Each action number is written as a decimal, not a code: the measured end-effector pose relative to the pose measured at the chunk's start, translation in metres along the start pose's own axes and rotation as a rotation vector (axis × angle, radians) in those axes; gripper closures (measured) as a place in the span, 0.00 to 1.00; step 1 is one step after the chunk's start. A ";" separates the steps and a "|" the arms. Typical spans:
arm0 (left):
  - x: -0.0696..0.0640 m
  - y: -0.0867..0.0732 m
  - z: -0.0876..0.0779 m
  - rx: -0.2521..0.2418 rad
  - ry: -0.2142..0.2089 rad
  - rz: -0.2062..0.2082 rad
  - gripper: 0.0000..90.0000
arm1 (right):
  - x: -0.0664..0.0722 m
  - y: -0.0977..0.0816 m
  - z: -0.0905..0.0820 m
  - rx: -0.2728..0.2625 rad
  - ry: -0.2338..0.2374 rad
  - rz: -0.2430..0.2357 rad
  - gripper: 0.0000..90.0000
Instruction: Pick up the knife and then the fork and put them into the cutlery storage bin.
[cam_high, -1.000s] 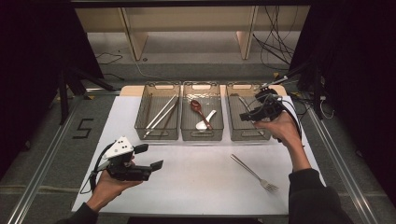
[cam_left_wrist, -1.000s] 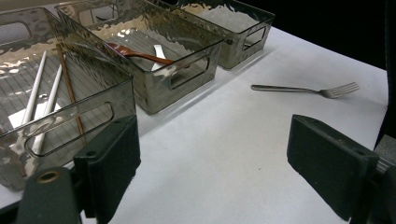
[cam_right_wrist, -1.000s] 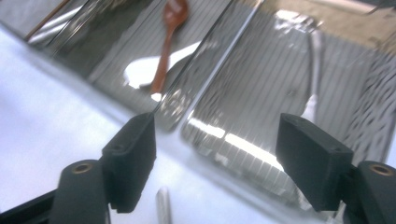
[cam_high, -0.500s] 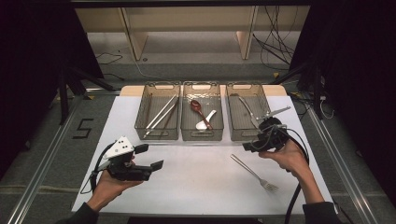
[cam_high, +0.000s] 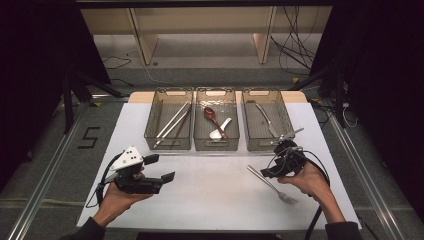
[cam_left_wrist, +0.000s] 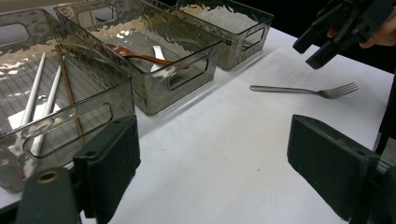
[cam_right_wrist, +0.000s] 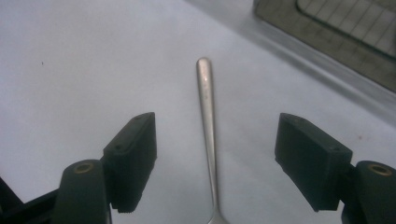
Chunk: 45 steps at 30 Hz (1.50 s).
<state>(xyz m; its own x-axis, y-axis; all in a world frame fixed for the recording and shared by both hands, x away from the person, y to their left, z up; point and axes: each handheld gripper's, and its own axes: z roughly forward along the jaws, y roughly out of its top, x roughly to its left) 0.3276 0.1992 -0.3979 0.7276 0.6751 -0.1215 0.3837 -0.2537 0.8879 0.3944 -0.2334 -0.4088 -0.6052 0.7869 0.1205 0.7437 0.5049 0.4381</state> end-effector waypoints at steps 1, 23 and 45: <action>0.000 0.000 0.000 0.000 0.000 0.000 0.18 | 0.001 -0.001 0.001 0.010 0.003 -0.001 0.34; 0.000 0.000 0.000 0.000 -0.001 0.001 0.18 | 0.004 -0.016 0.026 0.176 -0.023 -0.057 0.64; 0.000 0.000 0.000 0.000 -0.001 -0.001 0.18 | 0.007 -0.018 0.042 0.265 -0.067 -0.104 0.91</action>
<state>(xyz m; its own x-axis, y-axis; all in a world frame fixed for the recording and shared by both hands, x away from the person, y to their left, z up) 0.3274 0.1987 -0.3980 0.7276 0.6749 -0.1226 0.3846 -0.2534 0.8876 0.3889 -0.2217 -0.4535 -0.6684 0.7434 0.0245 0.7324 0.6521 0.1958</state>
